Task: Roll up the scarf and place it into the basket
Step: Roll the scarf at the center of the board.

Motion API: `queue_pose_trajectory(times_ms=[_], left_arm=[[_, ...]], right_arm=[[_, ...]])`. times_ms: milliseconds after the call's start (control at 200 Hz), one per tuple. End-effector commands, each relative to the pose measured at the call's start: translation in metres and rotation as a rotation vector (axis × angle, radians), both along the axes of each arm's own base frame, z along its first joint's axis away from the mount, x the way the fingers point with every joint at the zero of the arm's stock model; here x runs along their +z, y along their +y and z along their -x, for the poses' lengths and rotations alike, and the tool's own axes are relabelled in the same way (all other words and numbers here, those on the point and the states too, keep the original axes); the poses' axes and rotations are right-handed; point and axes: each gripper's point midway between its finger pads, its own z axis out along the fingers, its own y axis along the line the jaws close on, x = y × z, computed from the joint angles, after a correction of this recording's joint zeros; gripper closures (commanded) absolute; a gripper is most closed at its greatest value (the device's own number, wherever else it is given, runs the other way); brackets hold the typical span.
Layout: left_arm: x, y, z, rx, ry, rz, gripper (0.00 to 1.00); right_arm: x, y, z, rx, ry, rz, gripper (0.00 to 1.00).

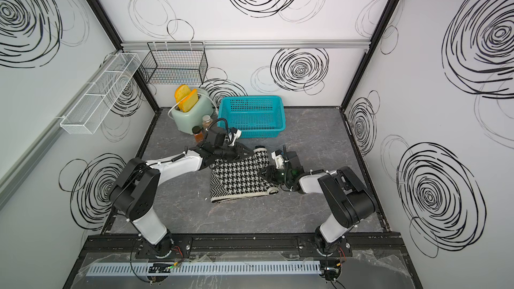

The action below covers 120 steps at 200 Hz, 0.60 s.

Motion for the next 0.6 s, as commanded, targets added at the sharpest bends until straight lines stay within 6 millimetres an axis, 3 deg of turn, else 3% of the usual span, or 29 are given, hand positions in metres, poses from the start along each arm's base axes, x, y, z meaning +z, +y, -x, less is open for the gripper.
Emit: queue_pose_trajectory(times_ms=[0,110,200,395,595], left_arm=[[-0.004,-0.032,0.002,-0.076,0.017,0.022,0.76],[-0.013,-0.052,0.004,-0.098,0.050,0.060,0.78],[-0.033,-0.056,0.010,-0.107,0.101,0.044,0.80],[-0.071,-0.045,0.011,-0.095,0.152,-0.008,0.81],[-0.113,-0.023,-0.004,-0.072,0.171,-0.095,0.82]], right_arm=[[-0.010,0.000,0.002,-0.007,0.028,0.029,0.60],[-0.010,-0.001,-0.001,-0.013,0.022,0.041,0.59],[-0.009,0.000,-0.001,-0.015,0.016,0.043,0.59],[-0.007,-0.003,0.003,-0.040,-0.010,0.044,0.56],[-0.001,0.001,0.015,0.007,-0.035,0.035,0.47]])
